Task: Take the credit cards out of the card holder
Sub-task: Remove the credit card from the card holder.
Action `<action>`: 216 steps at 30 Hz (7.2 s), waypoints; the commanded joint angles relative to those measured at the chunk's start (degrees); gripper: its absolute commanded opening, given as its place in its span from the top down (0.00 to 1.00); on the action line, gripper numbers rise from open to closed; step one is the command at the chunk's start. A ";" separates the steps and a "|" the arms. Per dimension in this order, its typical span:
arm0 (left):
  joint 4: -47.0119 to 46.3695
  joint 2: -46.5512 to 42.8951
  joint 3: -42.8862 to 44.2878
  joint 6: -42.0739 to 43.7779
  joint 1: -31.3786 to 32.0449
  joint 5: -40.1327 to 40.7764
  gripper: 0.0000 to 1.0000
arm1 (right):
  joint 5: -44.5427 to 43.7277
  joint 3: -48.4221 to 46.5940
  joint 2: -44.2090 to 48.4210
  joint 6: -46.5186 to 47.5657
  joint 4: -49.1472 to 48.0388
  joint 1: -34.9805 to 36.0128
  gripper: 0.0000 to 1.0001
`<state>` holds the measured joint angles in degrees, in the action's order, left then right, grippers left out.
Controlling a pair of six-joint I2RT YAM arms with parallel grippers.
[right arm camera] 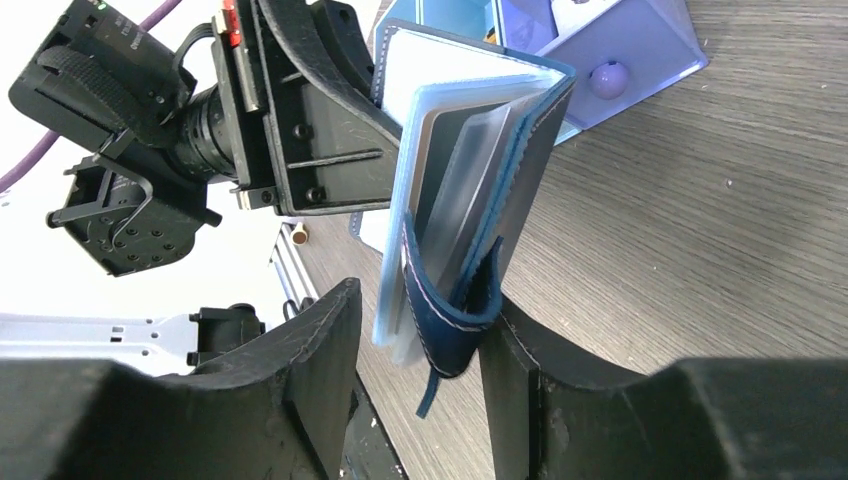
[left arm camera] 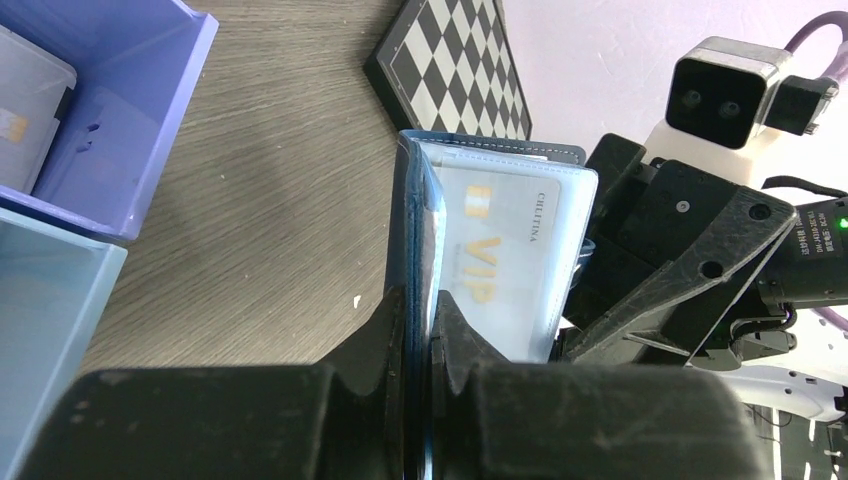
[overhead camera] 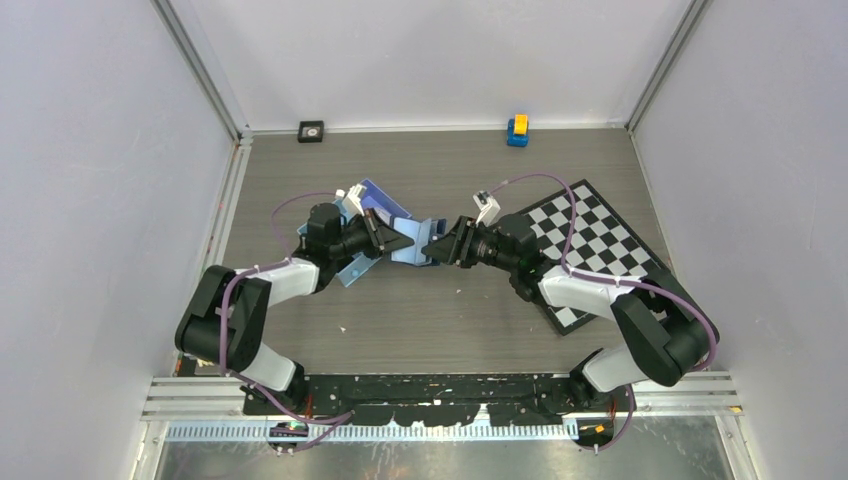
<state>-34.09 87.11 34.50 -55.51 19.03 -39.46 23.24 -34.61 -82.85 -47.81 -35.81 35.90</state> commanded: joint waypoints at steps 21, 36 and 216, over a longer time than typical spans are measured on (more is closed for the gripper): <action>-0.81 -2.29 1.62 1.14 0.22 -0.57 1.00 | 1.89 -0.92 2.64 -0.23 -5.79 0.29 0.90; -2.78 -0.18 2.11 -0.22 0.84 -1.67 1.00 | 2.00 -0.90 2.27 -0.62 -6.55 0.25 0.78; 9.13 -3.29 4.71 8.54 3.12 4.12 1.00 | -4.10 -4.86 -0.80 1.56 5.31 0.63 0.47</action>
<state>-22.46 85.41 37.34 -47.35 22.02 -34.72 20.01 -37.76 -84.40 -47.09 -30.13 36.23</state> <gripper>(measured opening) 0.081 0.466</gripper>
